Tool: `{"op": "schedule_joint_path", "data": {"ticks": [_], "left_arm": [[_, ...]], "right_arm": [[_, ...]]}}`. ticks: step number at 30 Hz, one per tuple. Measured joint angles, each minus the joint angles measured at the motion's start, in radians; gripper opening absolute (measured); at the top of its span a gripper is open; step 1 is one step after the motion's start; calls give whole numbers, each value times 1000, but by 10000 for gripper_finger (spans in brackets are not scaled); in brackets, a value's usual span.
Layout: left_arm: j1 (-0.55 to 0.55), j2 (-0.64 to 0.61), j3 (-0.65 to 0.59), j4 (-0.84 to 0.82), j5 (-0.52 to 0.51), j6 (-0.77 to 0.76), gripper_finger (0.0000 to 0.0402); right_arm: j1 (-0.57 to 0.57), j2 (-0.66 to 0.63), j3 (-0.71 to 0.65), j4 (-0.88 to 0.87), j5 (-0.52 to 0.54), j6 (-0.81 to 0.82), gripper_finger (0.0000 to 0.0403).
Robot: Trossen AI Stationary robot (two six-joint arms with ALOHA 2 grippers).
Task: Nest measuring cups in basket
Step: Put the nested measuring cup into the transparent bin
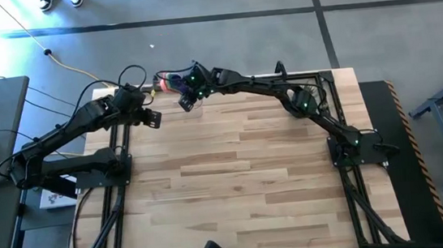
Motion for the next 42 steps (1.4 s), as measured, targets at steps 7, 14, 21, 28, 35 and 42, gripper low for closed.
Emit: {"op": "schedule_joint_path", "data": {"ticks": [7, 14, 21, 28, 35, 42], "left_arm": [[1, 0, 0, 9, -8, 95, 85], [8, 6, 0, 118, -20, 183, 85], [51, 52, 0, 163, -23, 266, 86], [79, 123, 0, 162, -22, 276, 86], [79, 152, 0, 162, -4, 276, 86], [79, 153, 0, 162, -4, 283, 86]], "right_arm": [[1, -7, 0, 22, -2, 9, 124], [1, -13, 0, 14, -7, 20, 124], [-14, -13, 0, 21, -6, 35, 124], [-33, -13, 0, -101, 15, 3, 124], [-34, -13, 0, -144, 35, -17, 124], [-37, -16, 0, -234, 78, -26, 124]]}}
